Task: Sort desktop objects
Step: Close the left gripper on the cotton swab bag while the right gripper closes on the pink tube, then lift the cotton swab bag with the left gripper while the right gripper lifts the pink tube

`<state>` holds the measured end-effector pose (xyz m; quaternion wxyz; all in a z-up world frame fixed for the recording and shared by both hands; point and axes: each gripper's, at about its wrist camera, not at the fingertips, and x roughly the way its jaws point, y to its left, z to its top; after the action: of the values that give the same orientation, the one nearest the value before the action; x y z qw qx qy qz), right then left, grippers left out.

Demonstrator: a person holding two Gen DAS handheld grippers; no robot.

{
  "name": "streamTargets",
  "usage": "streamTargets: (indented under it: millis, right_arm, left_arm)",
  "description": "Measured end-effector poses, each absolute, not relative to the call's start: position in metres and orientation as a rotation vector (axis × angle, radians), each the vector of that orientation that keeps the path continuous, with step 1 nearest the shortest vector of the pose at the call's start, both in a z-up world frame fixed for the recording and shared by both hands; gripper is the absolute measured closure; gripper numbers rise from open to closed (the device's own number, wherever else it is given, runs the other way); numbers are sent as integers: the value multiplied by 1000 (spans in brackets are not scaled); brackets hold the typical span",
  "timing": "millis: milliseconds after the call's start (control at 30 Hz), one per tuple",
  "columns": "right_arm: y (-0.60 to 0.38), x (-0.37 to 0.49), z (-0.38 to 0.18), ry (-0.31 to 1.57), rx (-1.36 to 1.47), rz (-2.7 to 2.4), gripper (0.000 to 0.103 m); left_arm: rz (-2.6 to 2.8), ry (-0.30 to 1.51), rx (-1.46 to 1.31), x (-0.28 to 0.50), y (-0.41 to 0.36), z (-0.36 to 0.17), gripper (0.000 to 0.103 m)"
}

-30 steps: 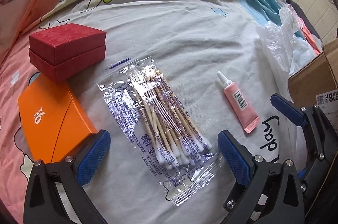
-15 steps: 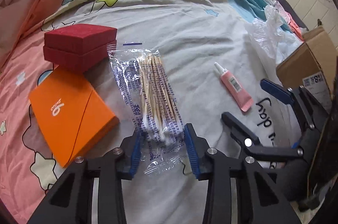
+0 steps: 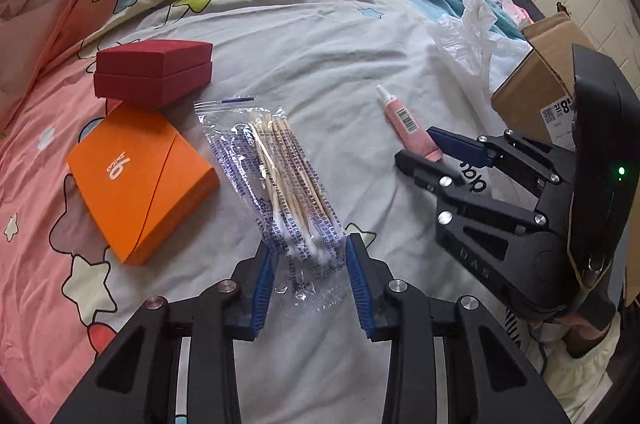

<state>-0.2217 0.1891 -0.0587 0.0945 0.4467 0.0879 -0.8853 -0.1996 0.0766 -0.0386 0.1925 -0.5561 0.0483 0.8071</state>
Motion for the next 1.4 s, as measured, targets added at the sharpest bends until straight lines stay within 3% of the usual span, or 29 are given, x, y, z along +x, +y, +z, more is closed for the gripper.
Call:
streamTargets:
  millis: [267,600,933,1033,1067,1133,1200,1400]
  right_arm:
    - [196,-220,-51,111,1285,-2606,95]
    - [191,-213,-44,64,1288,-2579,96]
    - [193,-238,-57,72,1383,-2593,88]
    - [192,-240,-58,64,1381,-2588,79]
    - [192,-241,-58,62,1377,-2585,74]
    - [188,-241,-59,71,1373,-2581,65]
    - [184,-241,-60,105,1365,-2591,61]
    - [183,-241,-61,116,1353,-2601,62]
  left_arm:
    - [2243,78,-1562,-195,66,-36,82]
    - [2231,49,-1569,-192,59,-34,87]
    - [2223,54,-1592,-203,63,-43,87]
    - [2224,53,-1593,-205,64,-44,85]
    - [2227,53,-1593,-205,65,-44,83]
    - [2237,67,-1595,-207,67,-45,70]
    - [2251,83,-1593,-209,70,-47,43]
    - [2265,81,-1603,-217,74,-56,39]
